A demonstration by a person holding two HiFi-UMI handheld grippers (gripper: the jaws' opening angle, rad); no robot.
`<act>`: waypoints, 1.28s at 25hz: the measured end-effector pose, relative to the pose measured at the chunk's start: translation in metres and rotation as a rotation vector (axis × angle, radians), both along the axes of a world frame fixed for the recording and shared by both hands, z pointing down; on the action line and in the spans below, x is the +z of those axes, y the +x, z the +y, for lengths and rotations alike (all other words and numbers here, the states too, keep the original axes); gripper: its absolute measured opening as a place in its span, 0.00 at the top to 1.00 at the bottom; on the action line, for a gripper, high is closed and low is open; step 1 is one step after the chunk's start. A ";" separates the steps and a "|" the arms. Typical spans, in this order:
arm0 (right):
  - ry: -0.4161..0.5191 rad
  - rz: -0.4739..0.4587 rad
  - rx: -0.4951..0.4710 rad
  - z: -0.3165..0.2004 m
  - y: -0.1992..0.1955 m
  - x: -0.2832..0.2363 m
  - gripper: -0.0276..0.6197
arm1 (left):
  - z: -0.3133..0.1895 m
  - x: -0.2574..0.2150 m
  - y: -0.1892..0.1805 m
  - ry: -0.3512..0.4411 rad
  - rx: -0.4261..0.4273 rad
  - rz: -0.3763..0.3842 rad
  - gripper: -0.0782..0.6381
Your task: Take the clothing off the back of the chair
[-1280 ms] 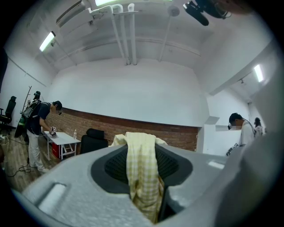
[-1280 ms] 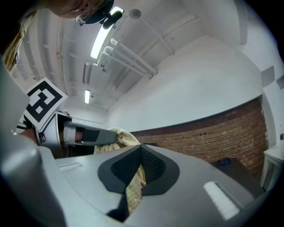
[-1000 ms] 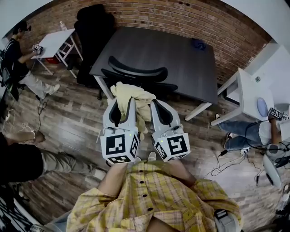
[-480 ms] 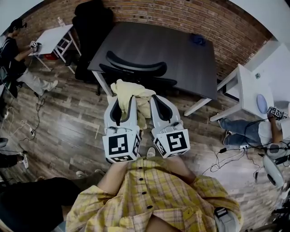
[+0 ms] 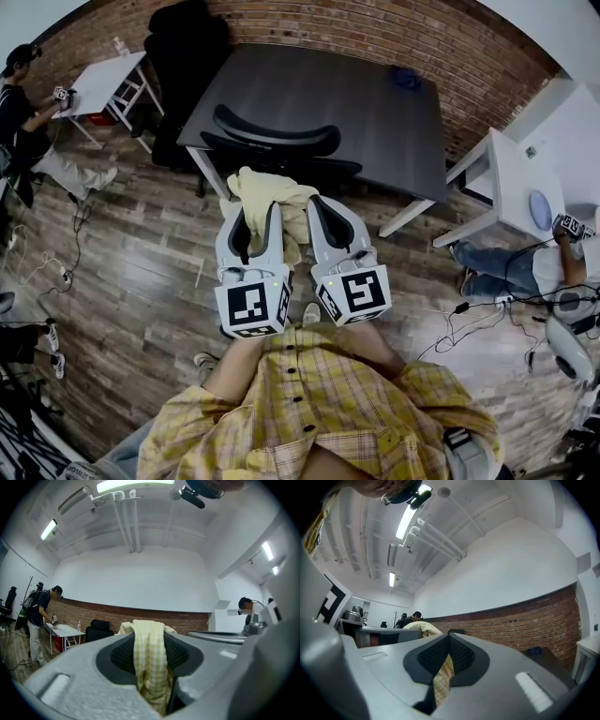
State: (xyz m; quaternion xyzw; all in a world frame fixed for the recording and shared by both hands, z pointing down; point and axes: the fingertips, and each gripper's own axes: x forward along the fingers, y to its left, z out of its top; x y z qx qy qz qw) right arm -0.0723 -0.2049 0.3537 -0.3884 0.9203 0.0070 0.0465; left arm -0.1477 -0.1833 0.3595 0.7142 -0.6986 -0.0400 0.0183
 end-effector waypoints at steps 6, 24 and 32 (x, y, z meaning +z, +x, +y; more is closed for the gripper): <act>-0.003 0.003 0.000 0.004 0.006 0.001 0.96 | 0.005 0.004 0.006 0.005 -0.003 -0.014 0.67; -0.016 0.006 0.002 0.003 0.009 0.011 0.96 | 0.010 0.013 0.009 0.001 -0.017 -0.037 0.67; -0.017 -0.001 0.004 0.004 0.008 0.008 0.96 | 0.010 0.011 0.008 0.003 -0.019 -0.045 0.67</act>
